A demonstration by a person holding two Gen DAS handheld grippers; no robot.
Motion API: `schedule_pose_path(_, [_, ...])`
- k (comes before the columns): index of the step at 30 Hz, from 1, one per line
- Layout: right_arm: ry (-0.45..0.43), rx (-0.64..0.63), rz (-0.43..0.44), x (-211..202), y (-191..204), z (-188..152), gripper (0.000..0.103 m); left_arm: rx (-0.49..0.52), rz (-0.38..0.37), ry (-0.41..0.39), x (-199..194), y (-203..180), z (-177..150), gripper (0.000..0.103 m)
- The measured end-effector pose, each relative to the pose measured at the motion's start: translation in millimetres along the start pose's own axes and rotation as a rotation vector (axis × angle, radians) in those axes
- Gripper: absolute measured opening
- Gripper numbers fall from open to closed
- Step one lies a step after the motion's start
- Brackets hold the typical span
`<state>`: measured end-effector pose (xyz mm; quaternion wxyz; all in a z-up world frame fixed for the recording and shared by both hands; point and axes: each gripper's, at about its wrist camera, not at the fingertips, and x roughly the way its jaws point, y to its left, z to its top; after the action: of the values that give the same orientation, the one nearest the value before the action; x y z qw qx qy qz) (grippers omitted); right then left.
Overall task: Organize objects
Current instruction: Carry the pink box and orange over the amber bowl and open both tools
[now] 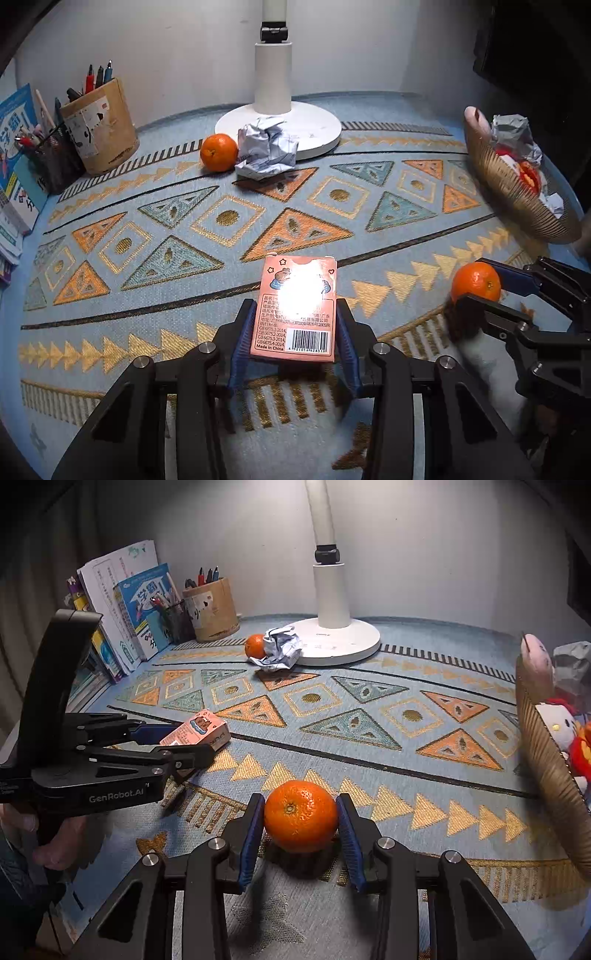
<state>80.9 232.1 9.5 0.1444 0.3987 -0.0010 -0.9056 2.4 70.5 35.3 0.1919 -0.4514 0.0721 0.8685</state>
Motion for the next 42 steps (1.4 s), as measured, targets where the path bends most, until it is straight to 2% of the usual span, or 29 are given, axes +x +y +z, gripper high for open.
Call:
schedule_pose_path(5, [-0.064, 0.107, -0.009, -45.2, -25.0, -8.5, 0.038, 0.042, -0.034, -0.112, -42.8, -36.8, 22.0, 0.038])
schedule_pose_path(9, [-0.209, 0.182, -0.097, -123.9, -64.0, 1.1, 0.038, 0.082, -0.114, -0.224, -76.0, -80.7, 55.0, 0.038])
schedule_pose_path(12, [-0.326, 0.245, -0.196, -178.9, -96.5, 7.3, 0.038, 0.108, -0.198, -0.284, -92.8, -118.2, 82.5, 0.038])
schedule_pose_path(16, [-0.396, 0.336, -0.318, -223.6, -141.0, 10.8, 0.038, 0.158, -0.262, -0.323, -92.8, -171.2, 108.6, 0.038])
schedule_pose_path(20, [-0.388, 0.45, -0.352, -230.0, -180.3, 5.3, 0.038, 0.2, -0.328, -0.284, -63.2, -216.7, 116.1, 0.038])
schedule_pose_path(25, [-0.317, 0.549, -0.306, -208.7, -209.3, -5.2, 0.038, 0.239, -0.383, -0.215, -22.7, -258.3, 109.6, 0.038])
schedule_pose_path(31, [-0.267, 0.589, -0.309, -188.6, -223.3, -9.2, 0.038, 0.283, -0.354, -0.231, -2.3, -287.8, 108.1, 0.04])
schedule_pose_path(34, [-0.226, 0.616, -0.299, -179.4, -234.9, -10.7, 0.041, 0.264, -0.357, -0.221, 4.0, -286.6, 109.2, 0.056])
schedule_pose_path(38, [-0.237, 0.653, -0.256, -183.6, -243.1, -23.4, 0.041, 0.235, -0.371, -0.22, -2.5, -262.4, 103.6, 0.056])
schedule_pose_path(42, [-0.233, 0.651, -0.232, -186.8, -235.5, -31.5, 0.041, 0.189, -0.346, -0.221, -15.0, -224.0, 97.0, 0.056])
